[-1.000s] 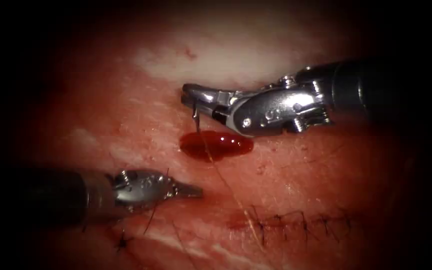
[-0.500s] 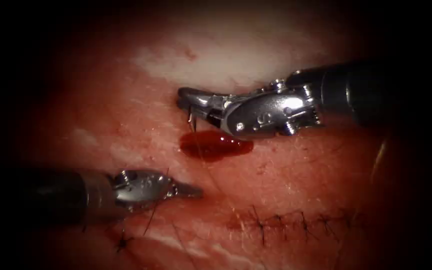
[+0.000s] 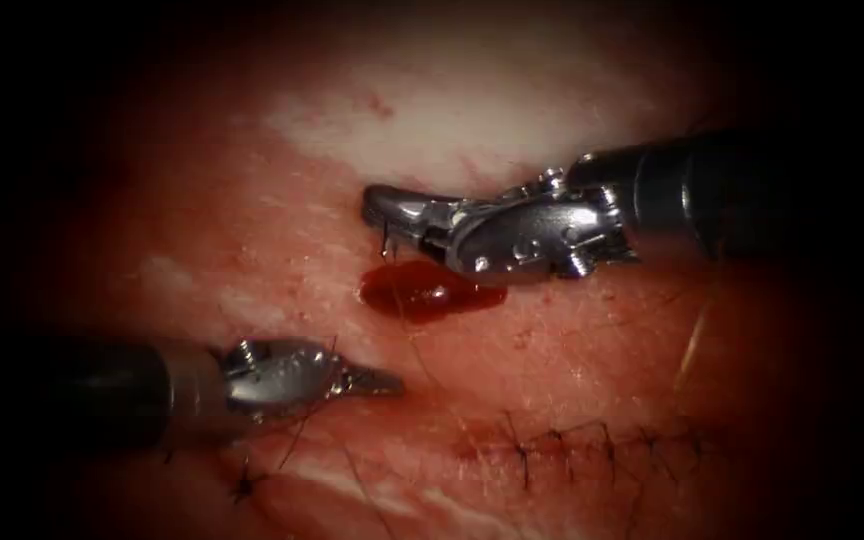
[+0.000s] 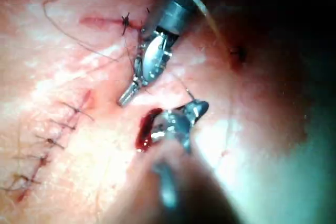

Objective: Wound Closure

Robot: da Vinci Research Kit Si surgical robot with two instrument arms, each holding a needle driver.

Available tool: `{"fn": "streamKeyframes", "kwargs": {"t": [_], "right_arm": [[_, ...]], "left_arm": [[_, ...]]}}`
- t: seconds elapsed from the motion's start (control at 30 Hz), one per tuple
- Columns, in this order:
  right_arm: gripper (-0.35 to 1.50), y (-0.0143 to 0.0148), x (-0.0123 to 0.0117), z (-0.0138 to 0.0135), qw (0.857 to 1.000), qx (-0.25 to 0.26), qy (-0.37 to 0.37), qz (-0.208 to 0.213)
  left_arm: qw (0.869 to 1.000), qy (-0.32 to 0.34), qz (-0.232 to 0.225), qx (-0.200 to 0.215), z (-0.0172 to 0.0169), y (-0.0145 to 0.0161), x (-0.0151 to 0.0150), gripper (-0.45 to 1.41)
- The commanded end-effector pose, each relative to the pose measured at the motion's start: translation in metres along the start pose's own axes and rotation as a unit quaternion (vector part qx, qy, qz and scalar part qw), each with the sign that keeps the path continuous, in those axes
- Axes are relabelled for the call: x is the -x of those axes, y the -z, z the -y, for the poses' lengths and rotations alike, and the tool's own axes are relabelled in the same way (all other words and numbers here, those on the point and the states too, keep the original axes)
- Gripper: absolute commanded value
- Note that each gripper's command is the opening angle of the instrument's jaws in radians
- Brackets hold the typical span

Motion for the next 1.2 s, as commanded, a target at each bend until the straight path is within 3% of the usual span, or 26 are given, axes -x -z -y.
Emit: {"fn": "streamKeyframes", "kwargs": {"t": [0.03, 0.47, 0.9, 1.2], "right_arm": [[-0.35, -0.0006, 0.0002, 0.0014, 1.0, -0.001, 0.002, -0.002], [-0.35, 0.001, 0.0, 0.0056, 0.993, -0.022, 0.111, -0.018], [-0.35, 0.0026, 0.0013, 0.0104, 0.989, -0.052, 0.134, -0.024], [-0.35, 0.0028, 0.003, 0.0133, 0.989, -0.067, 0.13, -0.002]], "left_arm": [[1.0, 0.001, 0.0, -0.001, -0.0001, -0.0006, 0.0004, -0.32], [1.0, 0.009, -0.001, -0.005, 0.0004, 0.0002, -0.0013, -0.32], [1.0, 0.006, -0.002, -0.008, 0.001, 0.0, -0.0015, -0.33], [1.0, 0.005, -0.002, -0.008, 0.0011, 0.0, -0.0013, -0.35]]}}
